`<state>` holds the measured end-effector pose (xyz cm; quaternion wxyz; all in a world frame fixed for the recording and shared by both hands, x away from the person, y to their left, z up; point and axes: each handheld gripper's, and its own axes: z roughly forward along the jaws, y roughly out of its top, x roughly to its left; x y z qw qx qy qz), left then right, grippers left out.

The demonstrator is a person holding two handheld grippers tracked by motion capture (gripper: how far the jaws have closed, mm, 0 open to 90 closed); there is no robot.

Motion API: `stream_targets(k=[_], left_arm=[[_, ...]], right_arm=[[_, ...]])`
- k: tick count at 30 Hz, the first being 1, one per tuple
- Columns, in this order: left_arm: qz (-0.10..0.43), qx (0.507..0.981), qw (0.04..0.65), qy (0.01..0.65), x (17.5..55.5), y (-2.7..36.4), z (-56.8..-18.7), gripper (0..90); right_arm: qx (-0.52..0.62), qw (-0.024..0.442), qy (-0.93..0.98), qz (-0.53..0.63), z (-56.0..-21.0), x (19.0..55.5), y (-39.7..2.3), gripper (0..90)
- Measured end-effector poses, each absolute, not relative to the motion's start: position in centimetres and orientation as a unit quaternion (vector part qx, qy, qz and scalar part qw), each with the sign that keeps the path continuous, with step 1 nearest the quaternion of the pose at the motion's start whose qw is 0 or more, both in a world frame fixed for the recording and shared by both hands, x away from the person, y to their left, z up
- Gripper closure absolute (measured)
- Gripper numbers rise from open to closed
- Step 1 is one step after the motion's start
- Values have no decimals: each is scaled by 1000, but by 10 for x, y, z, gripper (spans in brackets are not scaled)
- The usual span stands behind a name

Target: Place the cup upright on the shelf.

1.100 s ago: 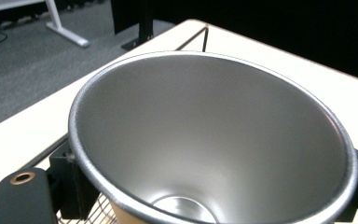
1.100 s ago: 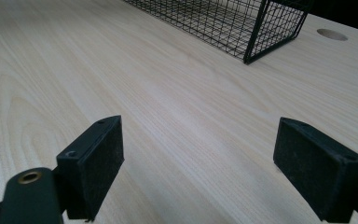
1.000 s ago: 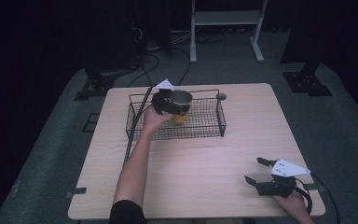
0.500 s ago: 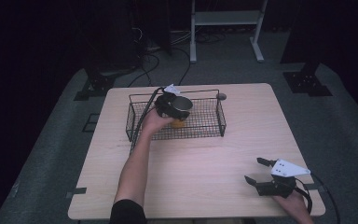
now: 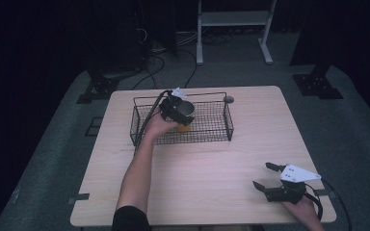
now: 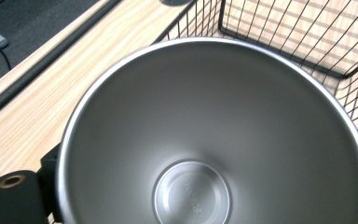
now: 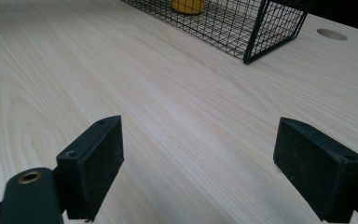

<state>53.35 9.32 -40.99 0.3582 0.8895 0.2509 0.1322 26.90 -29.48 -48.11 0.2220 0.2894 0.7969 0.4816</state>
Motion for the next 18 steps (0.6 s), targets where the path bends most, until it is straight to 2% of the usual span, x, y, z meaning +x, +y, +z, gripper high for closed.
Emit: stream_targets(k=[18], left_arm=[[119,886,371,250,533,97,-409,69]], right_arm=[[289,222,797,482,-481,269,-295,150]])
